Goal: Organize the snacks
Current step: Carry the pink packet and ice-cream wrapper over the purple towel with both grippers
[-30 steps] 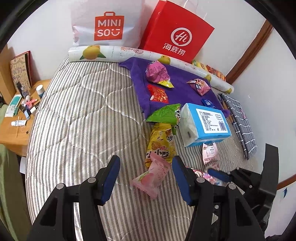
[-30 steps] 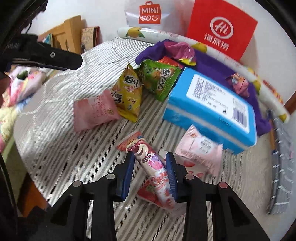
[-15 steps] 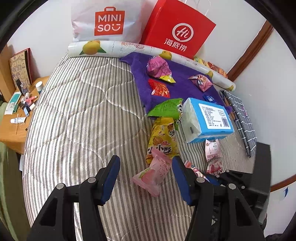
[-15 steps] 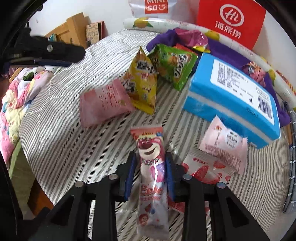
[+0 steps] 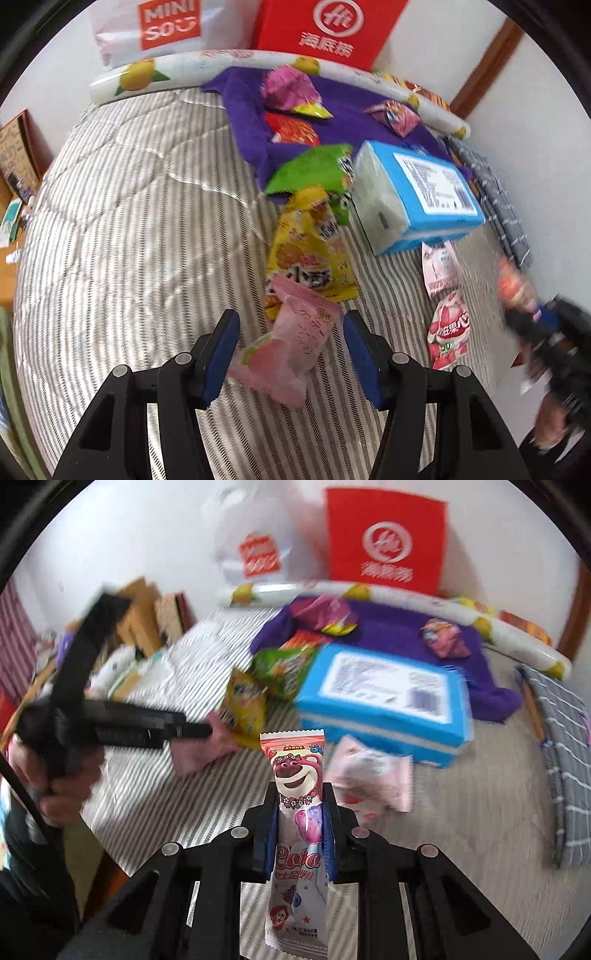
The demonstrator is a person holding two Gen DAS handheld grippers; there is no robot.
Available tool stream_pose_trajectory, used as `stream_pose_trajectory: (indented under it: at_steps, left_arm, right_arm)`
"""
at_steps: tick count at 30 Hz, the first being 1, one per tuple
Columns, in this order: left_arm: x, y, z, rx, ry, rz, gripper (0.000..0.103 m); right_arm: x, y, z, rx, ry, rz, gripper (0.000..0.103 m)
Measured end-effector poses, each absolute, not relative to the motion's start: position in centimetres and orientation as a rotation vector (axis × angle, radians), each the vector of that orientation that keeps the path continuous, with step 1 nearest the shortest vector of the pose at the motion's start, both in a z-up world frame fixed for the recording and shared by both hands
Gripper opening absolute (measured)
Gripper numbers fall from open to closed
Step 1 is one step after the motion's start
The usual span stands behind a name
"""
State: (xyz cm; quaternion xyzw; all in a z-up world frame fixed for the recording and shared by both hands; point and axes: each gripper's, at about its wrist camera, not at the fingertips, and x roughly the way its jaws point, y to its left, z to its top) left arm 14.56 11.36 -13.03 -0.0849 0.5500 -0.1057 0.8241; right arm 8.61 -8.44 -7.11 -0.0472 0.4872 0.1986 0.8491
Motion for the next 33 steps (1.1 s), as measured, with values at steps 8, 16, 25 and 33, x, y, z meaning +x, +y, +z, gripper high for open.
stream_pose_trajectory:
  at_steps: [8, 16, 25, 33]
  left_arm:
    - [14.2, 9.1, -14.4, -0.066, 1.174, -0.204, 0.056]
    - [13.6, 8.5, -14.5, 0.013, 1.155, -0.114, 0.045]
    - [12.5, 8.7, -14.3, -0.037, 1.132, -0.065, 0.036]
    - [11.5, 8.2, -12.2, -0.13, 1.125, -0.106, 0.035]
  right_arm:
    - [9.9, -14.3, -10.3, -0.099, 1.088, 0.185, 0.02]
    - [10.3, -16.1, -14.2, -0.077, 1.136, 0.129, 0.02]
    - [9.7, -17.1, -15.3, -0.032, 1.081, 0.142, 0.021]
    - [9.5, -18.2, -14.1, -0.003, 1.086, 0.145, 0.021]
